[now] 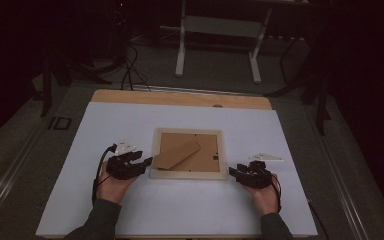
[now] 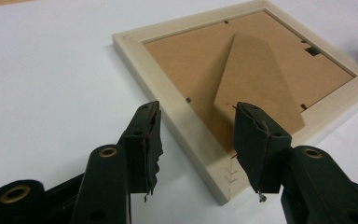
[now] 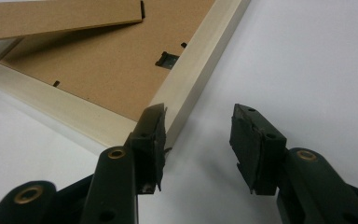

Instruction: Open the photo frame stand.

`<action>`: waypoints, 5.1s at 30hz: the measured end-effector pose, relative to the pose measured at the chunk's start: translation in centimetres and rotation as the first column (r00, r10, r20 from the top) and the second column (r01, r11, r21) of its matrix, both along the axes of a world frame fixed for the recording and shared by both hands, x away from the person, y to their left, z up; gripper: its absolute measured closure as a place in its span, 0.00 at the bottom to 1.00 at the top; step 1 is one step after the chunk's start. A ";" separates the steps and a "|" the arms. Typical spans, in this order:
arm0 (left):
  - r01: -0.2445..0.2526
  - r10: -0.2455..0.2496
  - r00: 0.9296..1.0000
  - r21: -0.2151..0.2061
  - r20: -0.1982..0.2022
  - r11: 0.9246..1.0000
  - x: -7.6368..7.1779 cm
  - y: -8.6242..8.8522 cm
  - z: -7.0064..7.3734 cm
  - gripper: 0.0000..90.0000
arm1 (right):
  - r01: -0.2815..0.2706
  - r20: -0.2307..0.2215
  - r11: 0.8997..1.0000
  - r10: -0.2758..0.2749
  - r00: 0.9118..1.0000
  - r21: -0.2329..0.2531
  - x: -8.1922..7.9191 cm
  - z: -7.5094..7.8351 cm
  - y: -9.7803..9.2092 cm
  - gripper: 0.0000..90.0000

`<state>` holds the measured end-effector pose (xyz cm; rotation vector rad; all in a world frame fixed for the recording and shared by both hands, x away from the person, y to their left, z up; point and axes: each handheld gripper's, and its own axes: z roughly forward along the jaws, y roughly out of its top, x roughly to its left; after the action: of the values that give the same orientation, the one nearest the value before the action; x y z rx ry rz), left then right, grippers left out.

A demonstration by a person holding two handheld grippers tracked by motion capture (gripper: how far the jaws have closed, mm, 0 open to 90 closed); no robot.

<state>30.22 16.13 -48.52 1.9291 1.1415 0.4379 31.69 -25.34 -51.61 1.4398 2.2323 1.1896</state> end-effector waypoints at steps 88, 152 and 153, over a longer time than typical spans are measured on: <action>0.391 -0.326 0.841 0.070 -0.432 0.918 11.6 -9.6 -1.3 0.33 | -0.006 -0.003 1.000 0.006 1.000 0.014 0.4 -0.1 -0.1 0.59; 0.344 -0.291 0.937 0.371 -0.191 0.863 7.5 -11.9 0.0 0.43 | -0.031 0.037 0.999 0.032 0.999 -0.041 4.2 4.5 0.7 0.59; 0.341 -0.291 0.939 0.376 -0.185 0.862 7.4 -11.9 0.1 0.43 | -0.029 0.036 0.999 0.031 0.999 -0.045 4.3 4.6 0.7 0.59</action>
<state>37.65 4.19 -48.46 2.4871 0.8230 0.3996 36.03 -24.61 -47.02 1.3617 2.2490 1.1577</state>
